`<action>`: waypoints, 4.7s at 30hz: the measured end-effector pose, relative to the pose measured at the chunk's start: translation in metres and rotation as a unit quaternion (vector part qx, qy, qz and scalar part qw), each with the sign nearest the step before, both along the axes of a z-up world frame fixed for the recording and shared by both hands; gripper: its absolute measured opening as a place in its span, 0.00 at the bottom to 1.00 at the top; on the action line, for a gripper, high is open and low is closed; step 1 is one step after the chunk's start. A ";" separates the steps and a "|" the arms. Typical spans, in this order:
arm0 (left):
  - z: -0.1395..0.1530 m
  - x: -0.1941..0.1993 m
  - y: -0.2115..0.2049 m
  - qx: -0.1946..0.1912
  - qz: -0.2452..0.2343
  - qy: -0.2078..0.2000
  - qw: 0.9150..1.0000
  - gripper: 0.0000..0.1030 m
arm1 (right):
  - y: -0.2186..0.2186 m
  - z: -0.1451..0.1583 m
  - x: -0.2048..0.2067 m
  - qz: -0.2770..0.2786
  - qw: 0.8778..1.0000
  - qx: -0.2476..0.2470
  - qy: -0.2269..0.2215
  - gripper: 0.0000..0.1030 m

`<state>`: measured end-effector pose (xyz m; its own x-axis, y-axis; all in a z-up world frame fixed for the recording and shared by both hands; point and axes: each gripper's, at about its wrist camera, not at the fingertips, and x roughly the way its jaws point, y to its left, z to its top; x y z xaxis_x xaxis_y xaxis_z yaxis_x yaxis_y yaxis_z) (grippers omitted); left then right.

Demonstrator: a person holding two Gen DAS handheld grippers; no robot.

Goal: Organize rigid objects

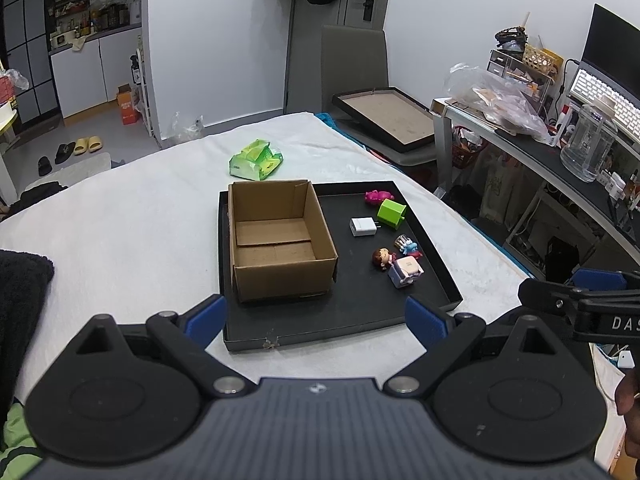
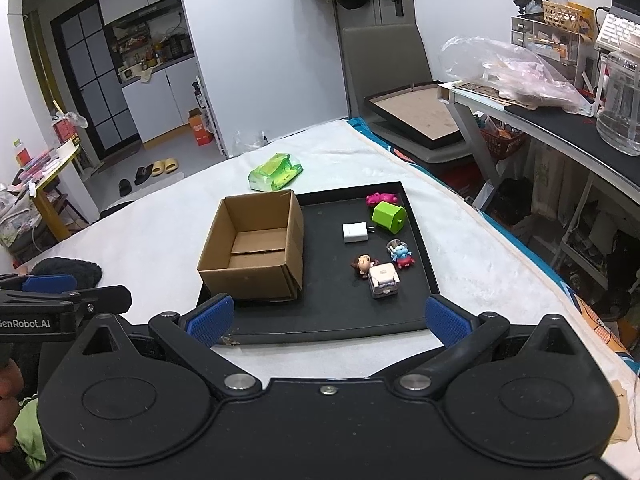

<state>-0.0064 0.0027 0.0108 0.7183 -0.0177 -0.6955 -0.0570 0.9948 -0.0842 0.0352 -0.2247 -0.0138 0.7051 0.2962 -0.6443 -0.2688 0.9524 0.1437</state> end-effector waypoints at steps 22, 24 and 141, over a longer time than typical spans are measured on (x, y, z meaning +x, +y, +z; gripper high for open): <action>-0.002 0.000 0.000 0.001 0.001 0.002 1.000 0.92 | 0.000 0.000 0.003 -0.003 1.000 -0.003 0.001 1.00; -0.003 0.000 0.000 0.000 0.000 0.002 1.000 0.92 | 0.000 0.000 0.003 -0.004 1.000 -0.004 0.001 1.00; -0.187 0.214 0.110 -0.054 0.126 0.131 0.982 0.11 | 0.011 -0.217 0.241 -0.041 0.987 -0.005 0.158 0.51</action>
